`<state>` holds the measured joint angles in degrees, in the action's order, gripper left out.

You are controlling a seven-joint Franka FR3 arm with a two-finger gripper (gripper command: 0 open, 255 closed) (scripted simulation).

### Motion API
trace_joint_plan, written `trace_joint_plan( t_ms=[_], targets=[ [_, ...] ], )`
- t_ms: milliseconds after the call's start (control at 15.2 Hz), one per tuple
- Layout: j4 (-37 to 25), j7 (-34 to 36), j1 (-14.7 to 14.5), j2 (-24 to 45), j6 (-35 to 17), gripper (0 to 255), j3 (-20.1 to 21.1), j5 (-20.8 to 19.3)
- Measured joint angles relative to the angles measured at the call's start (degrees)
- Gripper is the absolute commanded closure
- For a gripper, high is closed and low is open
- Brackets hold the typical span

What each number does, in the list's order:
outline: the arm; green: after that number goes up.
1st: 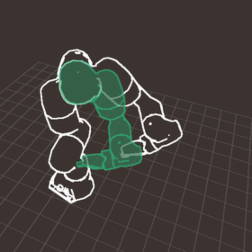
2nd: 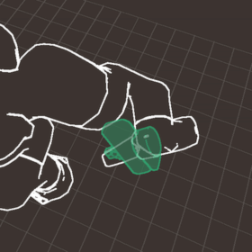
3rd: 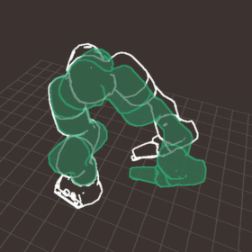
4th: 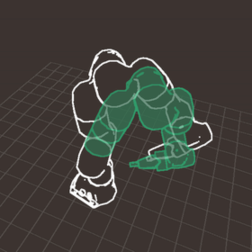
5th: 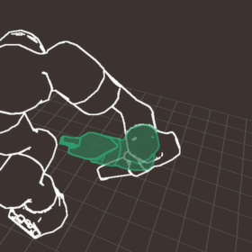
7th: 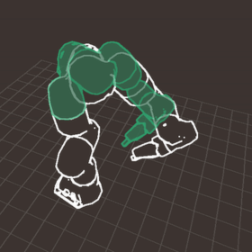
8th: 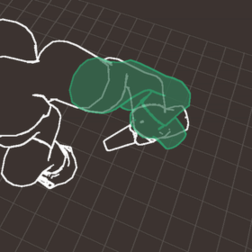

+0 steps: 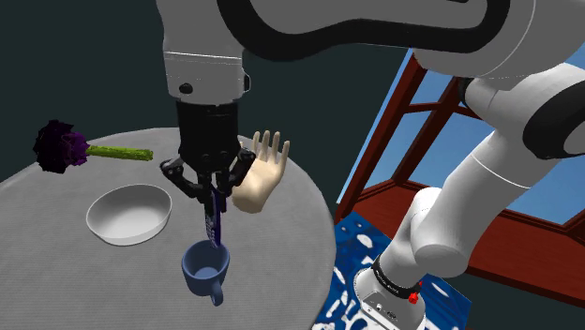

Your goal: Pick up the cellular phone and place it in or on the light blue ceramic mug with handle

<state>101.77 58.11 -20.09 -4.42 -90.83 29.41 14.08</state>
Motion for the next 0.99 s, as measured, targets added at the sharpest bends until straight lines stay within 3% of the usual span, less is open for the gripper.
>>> trace_joint_plan(
  t_ms=[990],
  targets=[
    [10.7, -1.7, -0.4, 0.7, -11.2, 255, 0.6, 0.1]
  ],
)
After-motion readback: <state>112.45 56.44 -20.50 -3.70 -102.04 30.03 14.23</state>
